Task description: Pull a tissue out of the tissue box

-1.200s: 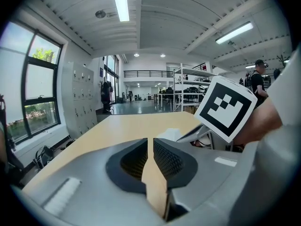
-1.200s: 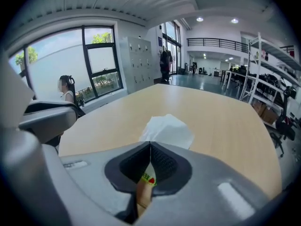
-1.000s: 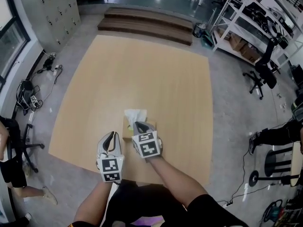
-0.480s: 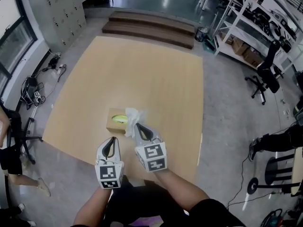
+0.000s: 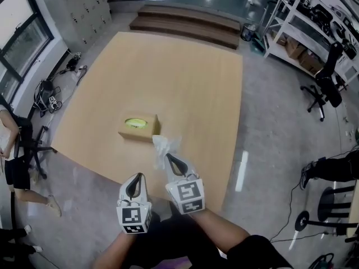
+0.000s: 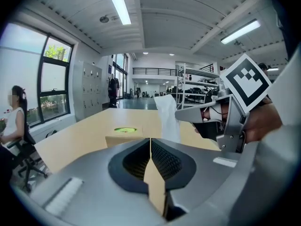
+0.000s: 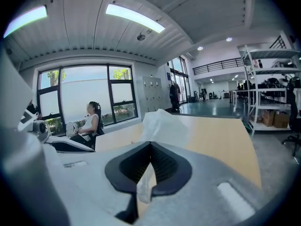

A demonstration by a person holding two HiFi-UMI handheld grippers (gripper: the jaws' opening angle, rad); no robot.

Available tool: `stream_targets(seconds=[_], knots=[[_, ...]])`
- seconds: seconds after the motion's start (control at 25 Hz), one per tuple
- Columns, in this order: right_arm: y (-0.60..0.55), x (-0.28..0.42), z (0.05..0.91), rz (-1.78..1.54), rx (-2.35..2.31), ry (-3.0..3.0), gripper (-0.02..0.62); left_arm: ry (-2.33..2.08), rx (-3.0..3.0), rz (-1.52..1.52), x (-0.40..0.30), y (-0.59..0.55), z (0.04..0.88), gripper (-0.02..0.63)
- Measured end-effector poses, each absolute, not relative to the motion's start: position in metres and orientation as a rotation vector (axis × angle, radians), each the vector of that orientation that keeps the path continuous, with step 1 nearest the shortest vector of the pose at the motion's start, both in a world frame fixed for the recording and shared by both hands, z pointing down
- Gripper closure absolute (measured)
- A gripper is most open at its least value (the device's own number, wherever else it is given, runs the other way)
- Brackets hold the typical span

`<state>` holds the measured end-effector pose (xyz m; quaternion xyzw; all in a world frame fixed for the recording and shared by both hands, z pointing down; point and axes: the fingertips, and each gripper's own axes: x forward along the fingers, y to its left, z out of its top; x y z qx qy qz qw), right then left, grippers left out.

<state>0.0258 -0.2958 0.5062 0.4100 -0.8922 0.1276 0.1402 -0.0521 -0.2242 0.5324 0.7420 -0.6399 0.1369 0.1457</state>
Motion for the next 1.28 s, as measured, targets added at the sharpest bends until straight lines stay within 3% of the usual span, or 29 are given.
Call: stream_targets(seconds=[0.88, 1.28], knots=[[-0.114, 0.067, 0.495, 0.325, 1.322, -2.514, 0.603, -1.669, 2.237, 0.287, -0.012, -0.071, 0.518, 0.584], [-0.044, 0.119, 0.468, 0.291, 1.305, -2.573, 0.603, -1.702, 2.26, 0.224, 0.034, -0.032, 0.497, 0.586]])
